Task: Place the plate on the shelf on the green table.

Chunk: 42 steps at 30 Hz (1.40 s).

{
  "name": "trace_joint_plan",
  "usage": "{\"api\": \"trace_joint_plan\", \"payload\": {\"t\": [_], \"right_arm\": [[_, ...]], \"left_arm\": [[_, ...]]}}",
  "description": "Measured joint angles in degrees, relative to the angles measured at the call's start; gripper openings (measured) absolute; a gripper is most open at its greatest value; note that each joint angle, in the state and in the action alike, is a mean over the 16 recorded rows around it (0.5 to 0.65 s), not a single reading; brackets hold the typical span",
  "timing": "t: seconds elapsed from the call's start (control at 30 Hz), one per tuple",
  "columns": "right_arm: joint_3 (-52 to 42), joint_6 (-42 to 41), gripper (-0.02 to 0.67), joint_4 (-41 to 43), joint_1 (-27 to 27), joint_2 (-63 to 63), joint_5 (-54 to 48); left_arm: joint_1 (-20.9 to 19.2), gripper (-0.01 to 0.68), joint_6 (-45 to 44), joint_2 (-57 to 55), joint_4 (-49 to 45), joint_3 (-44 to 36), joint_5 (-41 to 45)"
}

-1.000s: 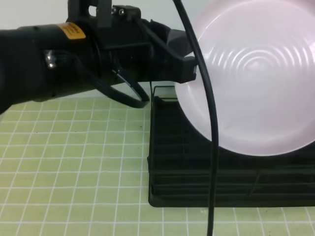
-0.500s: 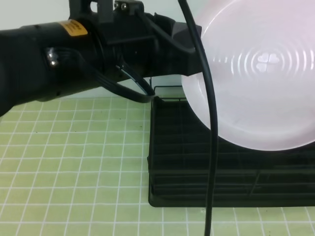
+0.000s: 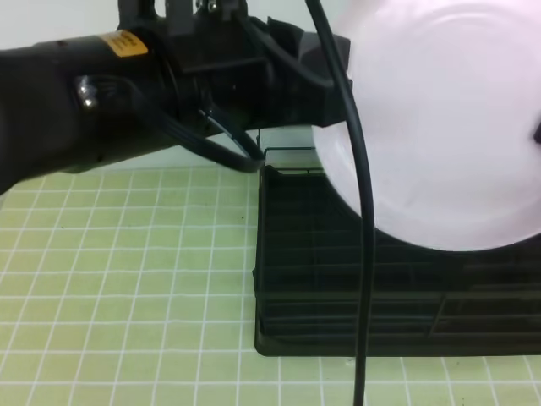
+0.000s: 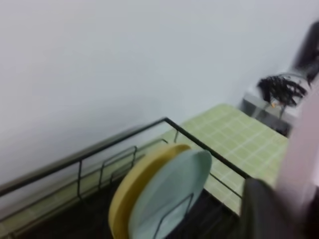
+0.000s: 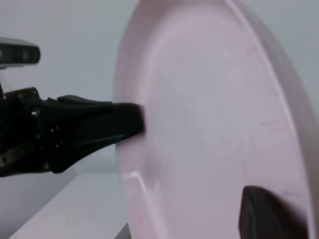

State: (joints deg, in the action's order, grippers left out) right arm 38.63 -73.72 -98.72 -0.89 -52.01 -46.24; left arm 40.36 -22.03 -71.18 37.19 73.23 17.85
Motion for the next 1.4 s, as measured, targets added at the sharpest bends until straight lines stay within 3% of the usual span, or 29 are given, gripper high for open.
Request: {"api": "trace_joint_plan", "payload": {"t": [0.2, 0.33, 0.43, 0.63, 0.9, 1.17, 1.4], "right_arm": [[0.08, -2.16, 0.115, 0.0, 0.0, -0.27, 1.1], [0.38, -4.77, 0.1, 0.0, 0.0, -0.27, 2.08], [1.18, -7.19, 0.099, 0.0, 0.0, -0.27, 3.49], [5.44, -10.76, 0.099, 4.29, 0.0, -0.37, 7.13], [17.13, -7.27, 0.098, 28.9, 0.0, -2.2, 6.56], [26.61, -3.5, 0.097, 60.58, 0.14, -6.43, 0.81], [28.74, -10.16, 0.097, 69.94, 1.15, -11.97, 1.23]], "left_arm": [[0.0, 0.393, -0.7, 0.27, 0.97, 0.0, 3.66], [-0.01, 0.447, -1.0, 1.09, 0.58, 0.0, 5.95], [-0.05, 0.405, -1.15, 2.16, -0.91, 0.0, 7.56], [-0.12, 0.218, -0.94, 5.39, -6.58, 0.0, 10.64], [-0.18, 0.02, 5.69, 11.52, -21.7, -1.8, 15.02], [-0.18, 0.0, 17.84, 21.76, -37.67, -13.17, 12.99], [-0.18, 0.0, 25.9, 31.94, -50.08, -29.2, 3.89]]}}
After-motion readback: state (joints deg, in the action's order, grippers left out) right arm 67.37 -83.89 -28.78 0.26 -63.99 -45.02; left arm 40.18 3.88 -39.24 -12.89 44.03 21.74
